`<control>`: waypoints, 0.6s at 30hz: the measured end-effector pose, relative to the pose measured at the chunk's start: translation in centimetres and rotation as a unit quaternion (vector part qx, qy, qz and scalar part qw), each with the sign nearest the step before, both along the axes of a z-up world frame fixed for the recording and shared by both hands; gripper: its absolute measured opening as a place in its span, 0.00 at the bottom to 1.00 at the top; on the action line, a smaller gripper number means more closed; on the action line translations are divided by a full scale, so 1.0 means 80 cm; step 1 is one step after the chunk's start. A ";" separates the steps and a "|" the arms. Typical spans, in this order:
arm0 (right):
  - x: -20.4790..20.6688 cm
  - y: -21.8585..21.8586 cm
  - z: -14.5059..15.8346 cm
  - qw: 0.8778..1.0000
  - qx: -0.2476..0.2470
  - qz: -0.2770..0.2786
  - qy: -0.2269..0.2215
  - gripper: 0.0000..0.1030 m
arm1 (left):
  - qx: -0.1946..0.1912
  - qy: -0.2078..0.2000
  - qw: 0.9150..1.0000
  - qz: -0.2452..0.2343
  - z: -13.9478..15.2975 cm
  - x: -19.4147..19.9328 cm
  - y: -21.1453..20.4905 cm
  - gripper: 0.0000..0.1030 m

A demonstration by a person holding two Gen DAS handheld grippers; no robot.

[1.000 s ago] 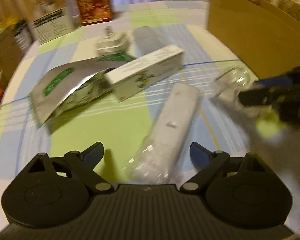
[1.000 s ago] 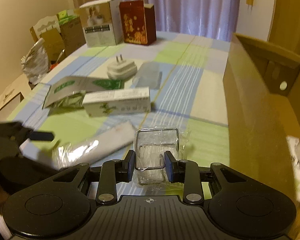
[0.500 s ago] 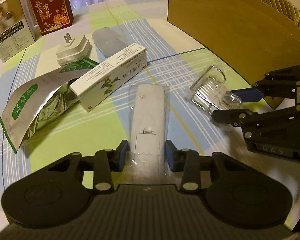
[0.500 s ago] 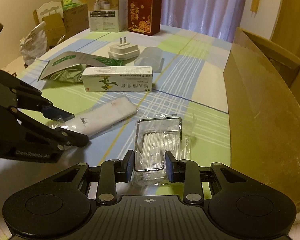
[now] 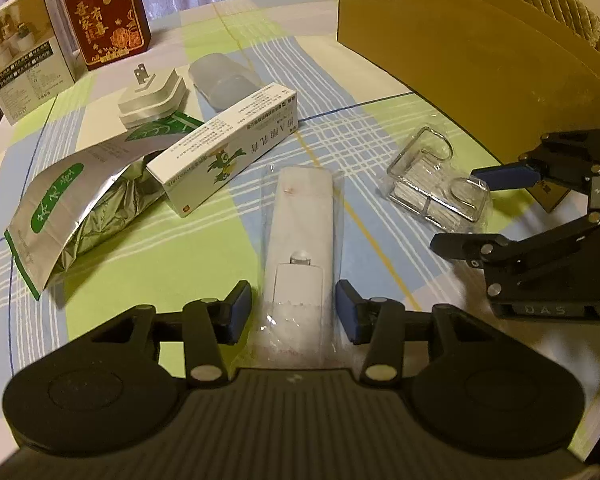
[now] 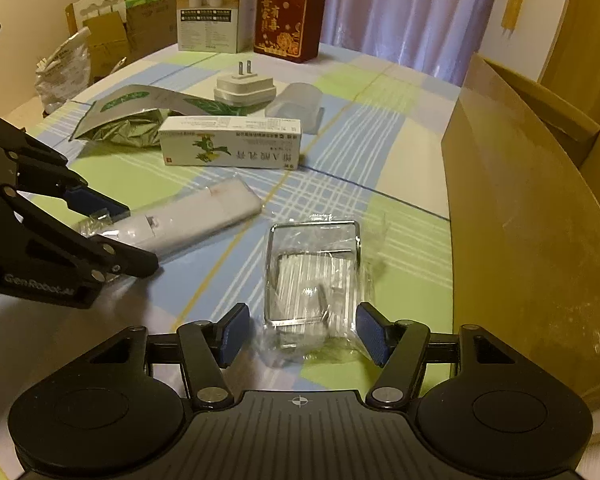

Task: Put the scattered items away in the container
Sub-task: 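Grasp the clear soap holder with the right tool while the left tool grasps the white wrapped bag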

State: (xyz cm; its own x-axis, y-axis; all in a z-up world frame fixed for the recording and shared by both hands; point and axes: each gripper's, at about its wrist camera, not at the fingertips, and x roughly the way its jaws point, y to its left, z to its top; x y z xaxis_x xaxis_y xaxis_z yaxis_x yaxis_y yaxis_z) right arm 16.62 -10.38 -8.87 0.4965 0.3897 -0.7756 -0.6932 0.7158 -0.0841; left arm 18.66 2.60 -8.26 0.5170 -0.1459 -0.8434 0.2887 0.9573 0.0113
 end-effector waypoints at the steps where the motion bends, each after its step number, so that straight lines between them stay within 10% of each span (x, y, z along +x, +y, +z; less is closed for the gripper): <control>1: 0.000 0.000 0.000 1.000 0.000 0.000 -0.001 0.63 | -0.001 0.002 1.000 -0.001 0.000 0.000 0.000 0.34; 7: 0.002 0.000 0.003 1.000 -0.002 0.000 0.001 0.40 | -0.004 0.009 1.000 0.005 0.003 -0.008 -0.001 0.32; 18: -0.030 -0.009 0.032 1.000 0.016 -0.004 0.010 0.31 | -0.037 0.011 0.999 0.036 0.024 -0.051 0.009 0.32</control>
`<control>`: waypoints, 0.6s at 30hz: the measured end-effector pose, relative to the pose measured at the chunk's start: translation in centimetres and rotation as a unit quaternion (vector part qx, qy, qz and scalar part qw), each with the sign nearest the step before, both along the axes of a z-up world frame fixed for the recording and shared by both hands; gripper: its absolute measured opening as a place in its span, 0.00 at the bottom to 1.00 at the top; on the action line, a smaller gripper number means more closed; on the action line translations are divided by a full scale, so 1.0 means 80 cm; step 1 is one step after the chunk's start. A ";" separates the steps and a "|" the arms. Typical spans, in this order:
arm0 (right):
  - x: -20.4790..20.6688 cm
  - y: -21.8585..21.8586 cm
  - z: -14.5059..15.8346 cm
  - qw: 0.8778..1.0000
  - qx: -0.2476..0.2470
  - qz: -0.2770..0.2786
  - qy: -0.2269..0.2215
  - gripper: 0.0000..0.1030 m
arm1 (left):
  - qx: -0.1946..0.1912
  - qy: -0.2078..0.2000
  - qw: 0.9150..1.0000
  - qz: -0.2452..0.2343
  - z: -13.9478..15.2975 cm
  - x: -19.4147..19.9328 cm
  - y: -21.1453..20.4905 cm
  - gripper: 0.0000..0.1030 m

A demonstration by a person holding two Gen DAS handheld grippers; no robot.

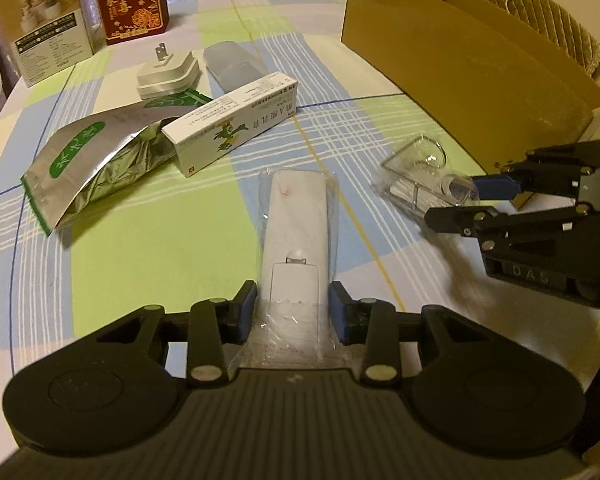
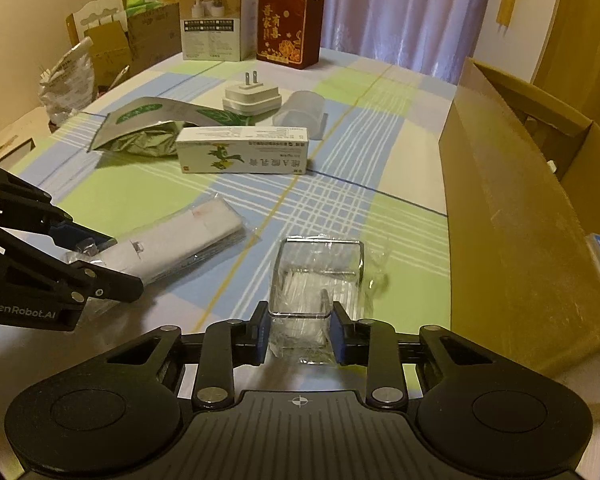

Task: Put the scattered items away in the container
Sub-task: 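Grasp the clear soap holder with the right tool while the left tool grasps the white wrapped bag, then carry both items over the cardboard box and open both tools to drop them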

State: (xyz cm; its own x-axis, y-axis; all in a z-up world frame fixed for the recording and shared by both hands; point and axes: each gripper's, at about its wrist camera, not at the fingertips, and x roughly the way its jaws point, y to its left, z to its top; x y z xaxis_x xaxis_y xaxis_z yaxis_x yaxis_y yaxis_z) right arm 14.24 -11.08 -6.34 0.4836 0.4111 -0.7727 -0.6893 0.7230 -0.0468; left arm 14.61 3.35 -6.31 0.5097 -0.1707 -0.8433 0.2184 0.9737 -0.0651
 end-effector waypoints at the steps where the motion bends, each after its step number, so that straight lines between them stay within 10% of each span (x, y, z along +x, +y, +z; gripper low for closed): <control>1: -0.004 -0.001 0.003 1.000 0.004 -0.002 0.001 0.31 | -0.001 -0.003 1.000 0.001 0.004 -0.003 0.000 0.32; 18: -0.038 -0.030 0.121 0.995 0.062 -0.018 -0.082 0.31 | -0.001 -0.081 0.997 -0.005 0.105 -0.021 -0.013 0.32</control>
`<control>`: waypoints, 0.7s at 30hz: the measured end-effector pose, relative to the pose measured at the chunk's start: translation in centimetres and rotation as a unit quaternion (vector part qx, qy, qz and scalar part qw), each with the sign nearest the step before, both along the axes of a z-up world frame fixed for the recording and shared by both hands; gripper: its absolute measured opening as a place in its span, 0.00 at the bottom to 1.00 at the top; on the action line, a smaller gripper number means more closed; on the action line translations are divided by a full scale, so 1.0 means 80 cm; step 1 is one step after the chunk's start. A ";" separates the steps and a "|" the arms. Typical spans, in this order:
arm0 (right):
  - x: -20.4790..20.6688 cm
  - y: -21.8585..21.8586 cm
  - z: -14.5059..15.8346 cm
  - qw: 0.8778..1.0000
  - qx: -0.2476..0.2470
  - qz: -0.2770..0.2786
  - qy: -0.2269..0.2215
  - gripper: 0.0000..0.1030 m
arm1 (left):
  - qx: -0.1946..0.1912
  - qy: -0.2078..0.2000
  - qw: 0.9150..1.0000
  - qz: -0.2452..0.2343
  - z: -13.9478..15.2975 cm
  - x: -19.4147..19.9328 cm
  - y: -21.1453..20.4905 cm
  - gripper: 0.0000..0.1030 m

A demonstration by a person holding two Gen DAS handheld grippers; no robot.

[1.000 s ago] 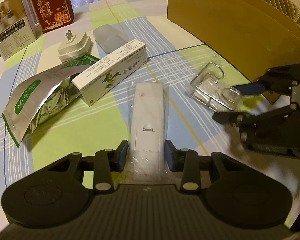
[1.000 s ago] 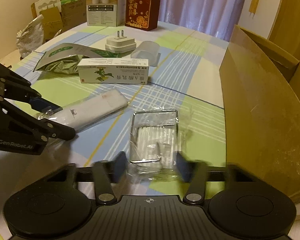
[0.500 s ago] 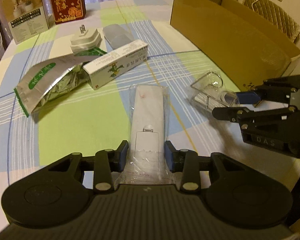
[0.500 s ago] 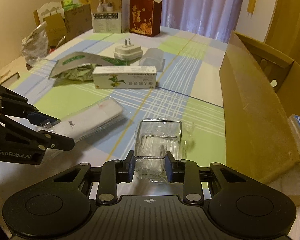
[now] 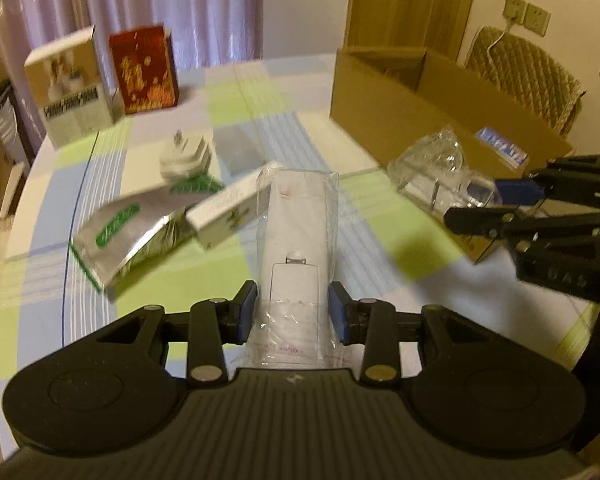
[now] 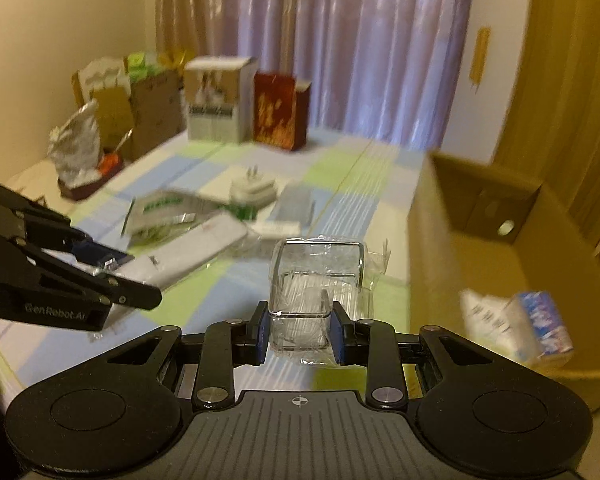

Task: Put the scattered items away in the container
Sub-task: 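Carry both items over the cardboard box and open both tools to drop them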

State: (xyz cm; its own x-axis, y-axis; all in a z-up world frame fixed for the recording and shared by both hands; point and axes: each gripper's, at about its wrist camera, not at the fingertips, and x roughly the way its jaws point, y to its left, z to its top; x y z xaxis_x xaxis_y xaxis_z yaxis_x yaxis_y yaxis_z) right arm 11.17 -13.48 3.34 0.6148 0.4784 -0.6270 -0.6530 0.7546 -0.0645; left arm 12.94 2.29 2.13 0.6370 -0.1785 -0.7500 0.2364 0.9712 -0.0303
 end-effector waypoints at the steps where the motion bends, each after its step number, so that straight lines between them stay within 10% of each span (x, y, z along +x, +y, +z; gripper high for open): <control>1: 0.001 -0.007 0.009 1.000 0.002 -0.004 -0.007 0.31 | 0.001 -0.006 1.000 -0.006 0.007 0.002 -0.006 0.32; 21: 0.082 -0.181 0.047 0.989 0.005 -0.141 -0.033 0.31 | -0.025 -0.055 0.990 -0.125 0.081 0.103 -0.215 0.32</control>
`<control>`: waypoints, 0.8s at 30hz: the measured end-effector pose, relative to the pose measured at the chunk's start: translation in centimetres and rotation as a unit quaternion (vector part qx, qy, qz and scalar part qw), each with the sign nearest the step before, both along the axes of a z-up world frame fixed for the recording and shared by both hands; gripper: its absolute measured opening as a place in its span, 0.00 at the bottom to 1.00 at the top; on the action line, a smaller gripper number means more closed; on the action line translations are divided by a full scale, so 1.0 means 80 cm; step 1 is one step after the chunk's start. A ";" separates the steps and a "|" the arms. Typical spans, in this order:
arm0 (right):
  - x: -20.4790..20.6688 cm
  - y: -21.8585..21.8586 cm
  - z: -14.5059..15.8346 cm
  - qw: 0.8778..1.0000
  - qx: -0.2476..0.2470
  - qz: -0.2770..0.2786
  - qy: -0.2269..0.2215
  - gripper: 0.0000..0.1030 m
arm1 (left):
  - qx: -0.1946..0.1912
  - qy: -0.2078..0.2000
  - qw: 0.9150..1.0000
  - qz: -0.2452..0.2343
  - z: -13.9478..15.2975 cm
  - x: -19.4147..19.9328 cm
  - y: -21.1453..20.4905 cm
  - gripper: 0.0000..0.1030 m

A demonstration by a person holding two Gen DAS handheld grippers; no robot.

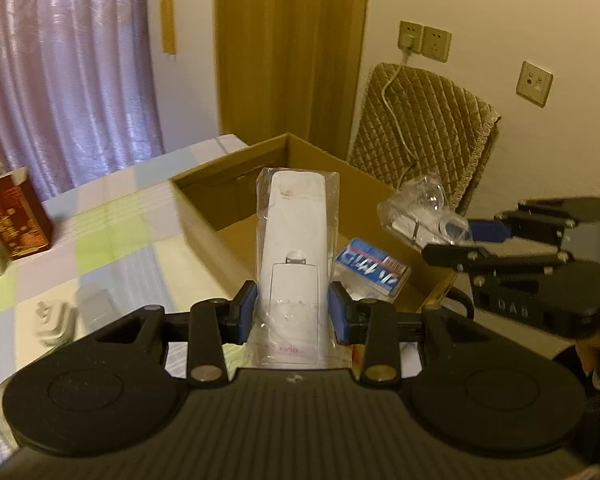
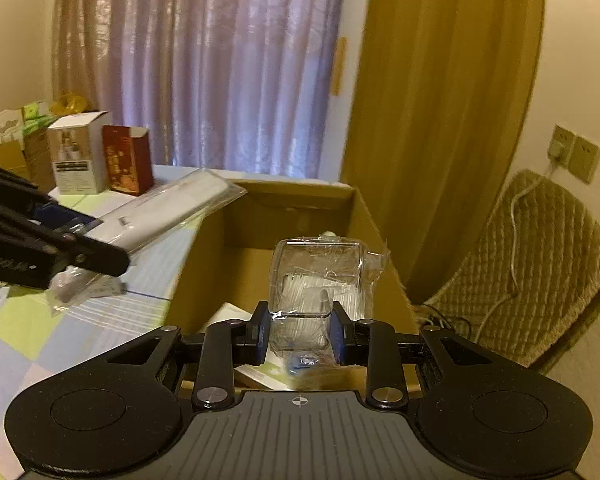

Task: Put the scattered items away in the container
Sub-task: 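Carry both items over the cardboard box and open both tools to drop them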

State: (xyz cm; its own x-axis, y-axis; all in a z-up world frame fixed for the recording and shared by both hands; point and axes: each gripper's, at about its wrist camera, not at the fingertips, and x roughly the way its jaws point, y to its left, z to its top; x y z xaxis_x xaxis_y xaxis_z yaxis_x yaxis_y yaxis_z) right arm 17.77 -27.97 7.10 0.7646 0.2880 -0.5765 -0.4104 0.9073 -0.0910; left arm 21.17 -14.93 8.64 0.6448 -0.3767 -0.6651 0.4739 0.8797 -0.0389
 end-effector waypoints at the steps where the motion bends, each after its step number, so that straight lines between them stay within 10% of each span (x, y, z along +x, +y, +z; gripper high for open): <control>1: 0.002 -0.003 -0.002 1.000 0.002 -0.003 0.002 0.31 | 0.001 0.004 1.000 -0.002 -0.003 0.007 -0.008 0.32; 13: 0.018 -0.037 -0.021 1.000 0.017 -0.007 0.019 0.31 | 0.028 0.019 0.999 -0.005 -0.041 0.056 -0.054 0.33; 16: 0.020 -0.037 -0.021 1.000 0.019 -0.009 0.020 0.31 | 0.026 0.008 1.000 0.008 -0.040 0.062 -0.054 0.65; 24: 0.020 -0.035 -0.024 1.000 0.018 -0.009 0.024 0.32 | 0.027 -0.009 0.999 0.029 -0.028 0.052 -0.019 0.65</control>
State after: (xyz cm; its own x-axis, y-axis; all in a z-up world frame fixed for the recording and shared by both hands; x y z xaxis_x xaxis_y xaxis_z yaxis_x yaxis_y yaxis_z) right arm 19.38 -30.77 5.21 0.7414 0.2961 -0.6022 -0.3975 0.9168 -0.0386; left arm 25.30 -16.44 6.39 0.6775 -0.3015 -0.6709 0.4214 0.9067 0.0181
